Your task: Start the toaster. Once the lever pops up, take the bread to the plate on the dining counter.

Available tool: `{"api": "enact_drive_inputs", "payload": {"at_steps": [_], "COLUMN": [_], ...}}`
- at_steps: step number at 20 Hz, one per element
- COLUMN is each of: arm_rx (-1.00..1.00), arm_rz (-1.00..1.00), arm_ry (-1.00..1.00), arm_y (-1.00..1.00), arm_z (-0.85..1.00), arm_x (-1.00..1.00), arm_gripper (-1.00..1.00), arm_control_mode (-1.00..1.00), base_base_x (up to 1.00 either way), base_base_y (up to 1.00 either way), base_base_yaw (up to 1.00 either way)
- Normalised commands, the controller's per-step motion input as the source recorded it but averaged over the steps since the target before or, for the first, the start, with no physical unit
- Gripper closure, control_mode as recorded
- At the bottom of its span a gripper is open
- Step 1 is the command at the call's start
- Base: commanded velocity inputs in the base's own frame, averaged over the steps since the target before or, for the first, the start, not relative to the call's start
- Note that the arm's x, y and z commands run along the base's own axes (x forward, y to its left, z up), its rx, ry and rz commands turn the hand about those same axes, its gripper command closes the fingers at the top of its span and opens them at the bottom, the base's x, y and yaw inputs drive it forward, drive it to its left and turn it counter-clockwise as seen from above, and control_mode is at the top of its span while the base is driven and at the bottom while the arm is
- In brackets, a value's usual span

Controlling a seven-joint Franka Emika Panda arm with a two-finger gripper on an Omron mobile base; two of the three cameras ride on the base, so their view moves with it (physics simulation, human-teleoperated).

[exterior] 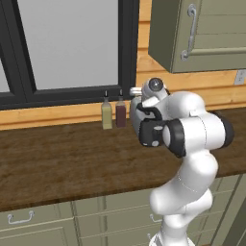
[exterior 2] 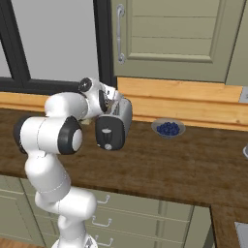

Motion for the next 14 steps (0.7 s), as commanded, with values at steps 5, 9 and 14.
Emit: {"api": "enact_drive_inputs", "payload": {"at_steps": [5, 9, 14], "arm_rx": [0.0, 0.0, 0.02], "arm_rz": [0.0, 0.0, 0.05], "arm_ry": [-0.05, 0.1, 0.3], "arm_y": [0.38, 0.41, 0.28], "arm_z": [0.96, 1.0, 0.96], "arm_x": [-0.02, -0.32, -0.9], "arm_gripper": [1.0, 1.0, 1.0], "arm_control_mode": [-1.0, -1.0, -1.0], "base_base_x": [0.0, 0.0, 0.0], "base_base_y": [0.0, 0.0, 0.0], "base_base_yaw": [0.0, 0.0, 0.0]}}
